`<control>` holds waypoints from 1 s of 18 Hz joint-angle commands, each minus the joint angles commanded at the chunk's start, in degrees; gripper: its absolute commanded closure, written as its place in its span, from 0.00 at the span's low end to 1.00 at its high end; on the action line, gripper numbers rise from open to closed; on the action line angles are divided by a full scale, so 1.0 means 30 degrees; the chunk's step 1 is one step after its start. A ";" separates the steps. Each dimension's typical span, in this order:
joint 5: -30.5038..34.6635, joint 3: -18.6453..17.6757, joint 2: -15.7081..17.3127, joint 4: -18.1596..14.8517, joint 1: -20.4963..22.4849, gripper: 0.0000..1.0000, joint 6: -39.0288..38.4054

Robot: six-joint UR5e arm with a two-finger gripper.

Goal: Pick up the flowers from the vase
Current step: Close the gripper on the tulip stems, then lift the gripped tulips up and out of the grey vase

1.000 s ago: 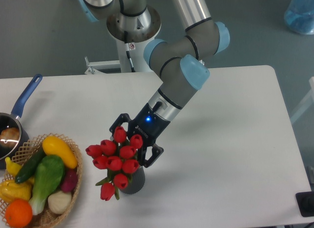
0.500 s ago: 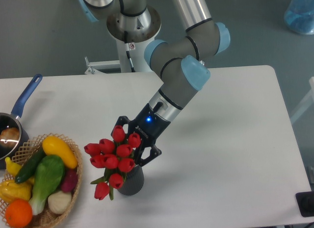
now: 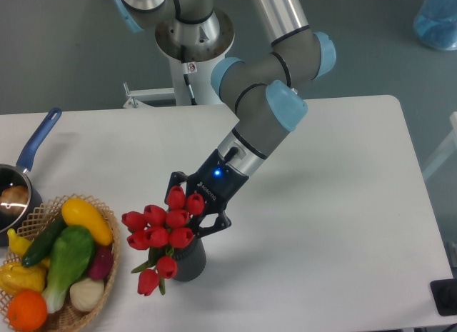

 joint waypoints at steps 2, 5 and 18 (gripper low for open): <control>0.0000 -0.0029 0.0029 0.0000 0.0029 0.68 0.0000; -0.0029 -0.0059 0.0058 0.0000 0.0087 0.68 0.0000; -0.2343 -0.0205 0.0877 0.0000 0.0965 0.68 -0.0176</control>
